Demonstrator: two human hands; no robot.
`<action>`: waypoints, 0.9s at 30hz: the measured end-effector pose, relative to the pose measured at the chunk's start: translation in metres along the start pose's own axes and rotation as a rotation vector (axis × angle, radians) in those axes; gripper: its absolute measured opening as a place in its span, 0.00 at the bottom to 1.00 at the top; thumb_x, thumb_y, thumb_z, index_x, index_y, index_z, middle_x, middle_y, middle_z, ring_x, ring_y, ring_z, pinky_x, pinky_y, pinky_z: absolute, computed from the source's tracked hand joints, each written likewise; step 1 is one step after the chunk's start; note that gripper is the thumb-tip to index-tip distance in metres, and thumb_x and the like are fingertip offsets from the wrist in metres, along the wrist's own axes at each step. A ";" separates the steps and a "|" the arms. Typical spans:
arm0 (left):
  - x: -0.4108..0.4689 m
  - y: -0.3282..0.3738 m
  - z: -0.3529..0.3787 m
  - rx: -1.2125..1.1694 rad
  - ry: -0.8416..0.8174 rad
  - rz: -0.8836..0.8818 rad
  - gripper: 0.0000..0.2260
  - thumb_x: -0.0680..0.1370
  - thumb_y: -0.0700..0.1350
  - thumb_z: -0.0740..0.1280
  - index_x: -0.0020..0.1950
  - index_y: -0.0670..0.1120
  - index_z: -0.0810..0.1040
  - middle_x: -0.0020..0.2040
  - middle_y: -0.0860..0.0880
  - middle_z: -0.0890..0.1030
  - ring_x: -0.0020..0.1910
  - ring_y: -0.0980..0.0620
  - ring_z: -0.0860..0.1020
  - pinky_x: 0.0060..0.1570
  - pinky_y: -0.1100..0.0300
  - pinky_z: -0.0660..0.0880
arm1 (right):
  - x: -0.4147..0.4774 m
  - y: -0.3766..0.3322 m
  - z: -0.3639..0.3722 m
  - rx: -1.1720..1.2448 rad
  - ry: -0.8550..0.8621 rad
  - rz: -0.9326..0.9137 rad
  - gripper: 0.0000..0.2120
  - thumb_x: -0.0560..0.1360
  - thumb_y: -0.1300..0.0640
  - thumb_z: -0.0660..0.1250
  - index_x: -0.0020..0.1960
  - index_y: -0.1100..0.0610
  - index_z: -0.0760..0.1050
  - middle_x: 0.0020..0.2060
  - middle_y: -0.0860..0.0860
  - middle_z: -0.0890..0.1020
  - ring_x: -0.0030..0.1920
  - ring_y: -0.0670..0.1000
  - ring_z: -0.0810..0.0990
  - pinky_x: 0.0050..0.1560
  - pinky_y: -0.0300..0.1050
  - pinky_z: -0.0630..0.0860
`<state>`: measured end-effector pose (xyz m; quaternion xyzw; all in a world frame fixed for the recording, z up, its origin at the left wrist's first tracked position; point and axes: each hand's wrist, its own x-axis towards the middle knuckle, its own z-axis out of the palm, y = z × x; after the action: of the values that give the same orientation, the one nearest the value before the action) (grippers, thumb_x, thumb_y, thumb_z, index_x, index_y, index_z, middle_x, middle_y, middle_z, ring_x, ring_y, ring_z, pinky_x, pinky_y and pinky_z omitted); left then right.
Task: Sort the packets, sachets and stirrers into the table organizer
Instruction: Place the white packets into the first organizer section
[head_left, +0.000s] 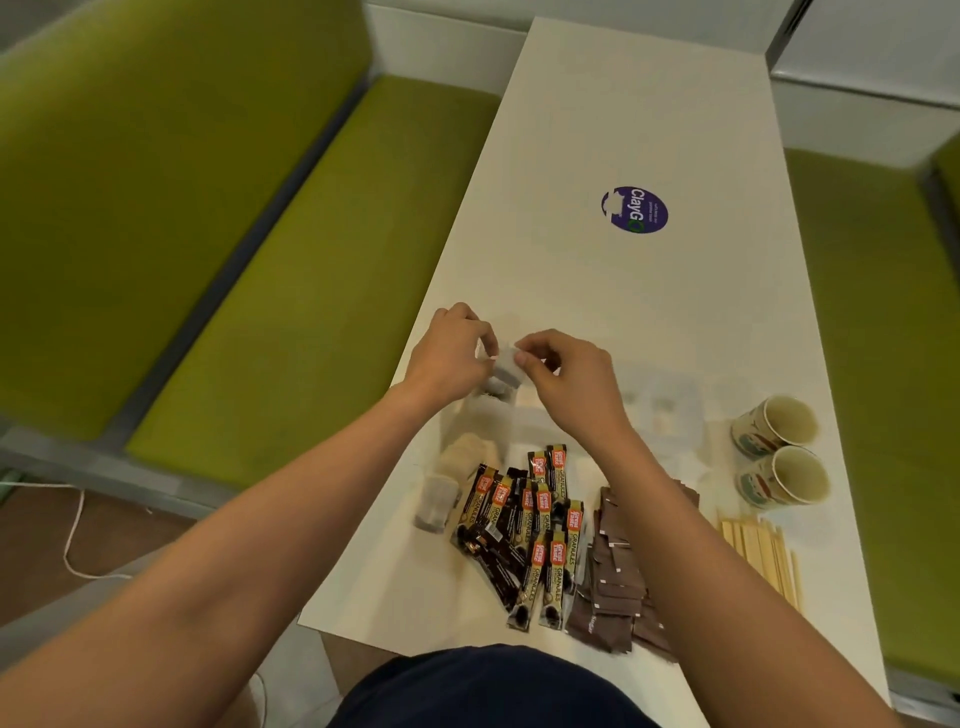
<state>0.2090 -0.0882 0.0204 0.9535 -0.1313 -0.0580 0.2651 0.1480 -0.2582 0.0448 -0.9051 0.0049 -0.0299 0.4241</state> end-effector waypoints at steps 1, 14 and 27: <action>0.000 -0.001 -0.001 -0.024 -0.006 -0.007 0.07 0.74 0.43 0.71 0.50 0.50 0.82 0.57 0.49 0.74 0.59 0.49 0.71 0.51 0.52 0.75 | 0.005 0.003 0.004 -0.018 -0.033 0.021 0.06 0.80 0.53 0.70 0.54 0.52 0.84 0.43 0.42 0.84 0.41 0.35 0.77 0.41 0.26 0.66; -0.017 -0.009 -0.020 -0.403 -0.056 -0.096 0.11 0.76 0.41 0.66 0.53 0.54 0.82 0.56 0.54 0.79 0.53 0.57 0.79 0.45 0.64 0.73 | 0.026 0.018 0.026 -0.170 -0.099 0.044 0.07 0.79 0.52 0.70 0.53 0.50 0.85 0.50 0.49 0.81 0.54 0.53 0.76 0.49 0.45 0.70; -0.032 -0.008 -0.007 -0.043 -0.067 0.054 0.09 0.77 0.49 0.67 0.52 0.55 0.86 0.73 0.47 0.70 0.72 0.45 0.64 0.69 0.51 0.65 | 0.026 0.013 0.031 -0.302 -0.073 -0.006 0.08 0.76 0.48 0.74 0.51 0.50 0.85 0.44 0.47 0.85 0.51 0.53 0.81 0.53 0.57 0.77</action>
<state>0.1815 -0.0695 0.0236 0.9412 -0.1644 -0.0854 0.2826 0.1762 -0.2436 0.0165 -0.9591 -0.0090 0.0027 0.2830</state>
